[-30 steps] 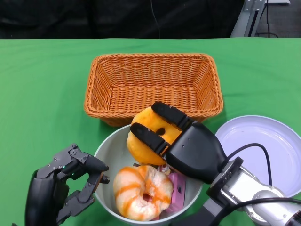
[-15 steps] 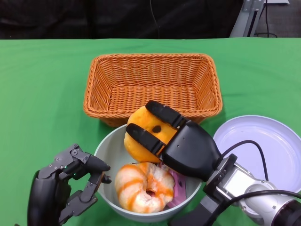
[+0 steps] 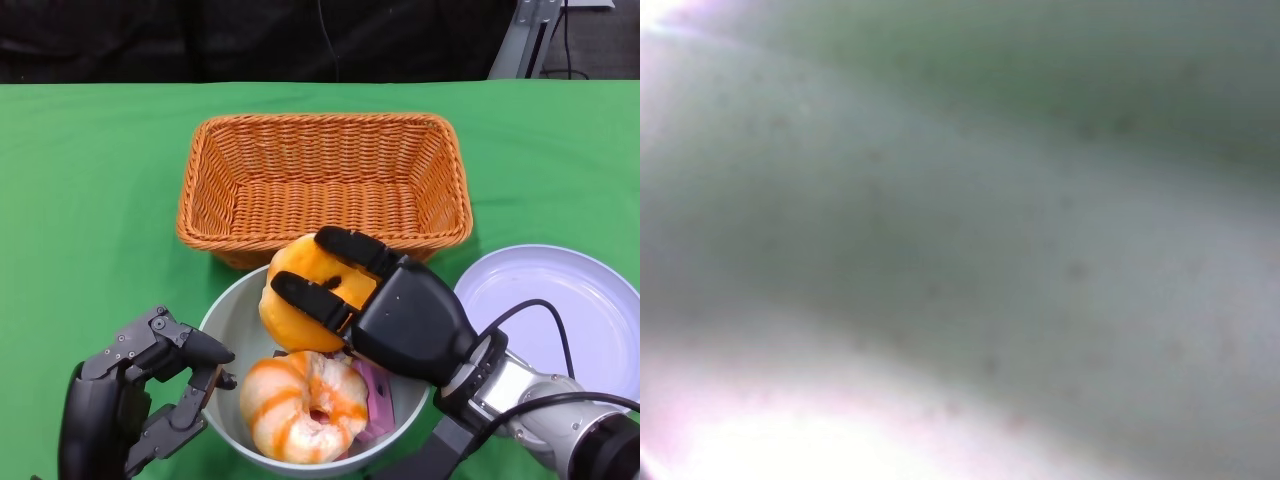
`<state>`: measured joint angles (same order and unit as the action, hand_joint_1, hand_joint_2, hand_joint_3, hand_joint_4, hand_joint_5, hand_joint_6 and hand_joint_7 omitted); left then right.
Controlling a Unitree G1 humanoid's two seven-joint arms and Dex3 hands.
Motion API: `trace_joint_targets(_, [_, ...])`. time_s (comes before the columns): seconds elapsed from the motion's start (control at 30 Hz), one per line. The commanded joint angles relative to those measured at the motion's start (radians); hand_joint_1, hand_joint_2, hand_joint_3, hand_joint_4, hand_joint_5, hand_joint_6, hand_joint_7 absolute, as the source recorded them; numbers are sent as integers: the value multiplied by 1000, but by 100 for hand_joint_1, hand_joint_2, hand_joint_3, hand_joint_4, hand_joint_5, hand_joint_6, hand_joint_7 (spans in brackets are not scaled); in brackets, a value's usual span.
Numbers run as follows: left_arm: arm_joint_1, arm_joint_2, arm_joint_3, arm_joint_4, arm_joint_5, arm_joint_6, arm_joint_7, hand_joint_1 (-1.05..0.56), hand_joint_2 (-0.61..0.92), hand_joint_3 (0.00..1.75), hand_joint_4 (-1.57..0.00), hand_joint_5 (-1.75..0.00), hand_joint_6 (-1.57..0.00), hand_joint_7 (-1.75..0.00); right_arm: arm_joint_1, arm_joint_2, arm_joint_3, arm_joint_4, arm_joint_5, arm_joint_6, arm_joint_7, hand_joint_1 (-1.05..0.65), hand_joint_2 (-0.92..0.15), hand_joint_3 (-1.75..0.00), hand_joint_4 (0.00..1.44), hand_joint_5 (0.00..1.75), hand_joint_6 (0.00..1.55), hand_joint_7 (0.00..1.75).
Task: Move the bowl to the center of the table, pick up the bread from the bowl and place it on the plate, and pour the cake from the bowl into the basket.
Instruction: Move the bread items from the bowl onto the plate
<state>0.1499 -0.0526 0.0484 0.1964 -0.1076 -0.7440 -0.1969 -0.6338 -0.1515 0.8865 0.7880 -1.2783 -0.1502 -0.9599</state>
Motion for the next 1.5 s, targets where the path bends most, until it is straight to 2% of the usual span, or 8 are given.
trace_joint_targets(0.03, [1,12,9,9,12,-15,18,-6,77,66,-75,-143,-76,-119,-17,17,18,49,15,-31,-35,-38,-90,0,69,122,112,3])
trace_joint_targets(0.13, [1,14,10,10,21,-18,21,-7,77,66,-75,-143,-76,-119,-34,18,22,73,29,-64,-59,-38,-91,0,62,144,117,4])
trace_joint_targets(0.3, [-1,17,12,15,25,-21,23,-7,77,66,-75,-144,-76,-118,-47,20,23,87,48,-89,-70,-38,-91,0,59,152,119,4])
trace_joint_targets(0.57, [-14,20,16,41,34,-39,29,-6,77,65,-75,-149,-77,-117,-65,9,6,66,92,-155,-83,-36,-88,0,58,138,110,0])
trace_joint_targets(0.8, [-25,22,17,68,31,-61,30,-6,78,65,-72,-157,-77,-120,-69,13,-14,63,123,-205,-117,-35,-87,0,61,127,112,1])
trace_joint_targets(0.9, [-27,23,18,74,35,-66,32,-6,78,64,-72,-159,-76,-122,-72,9,-22,54,137,-234,-130,-34,-86,0,63,129,113,1])
trace_joint_targets(1.0, [-26,25,18,71,33,-61,32,-6,79,63,-71,-160,-75,-126,-71,1,-33,32,152,-264,-132,-31,-86,0,58,136,112,0])
trace_joint_targets(1.5, [-26,40,16,78,-10,-48,12,-8,83,54,-75,-143,-76,-120,-30,-39,-82,-85,160,-295,-110,-30,-87,0,58,133,119,4])
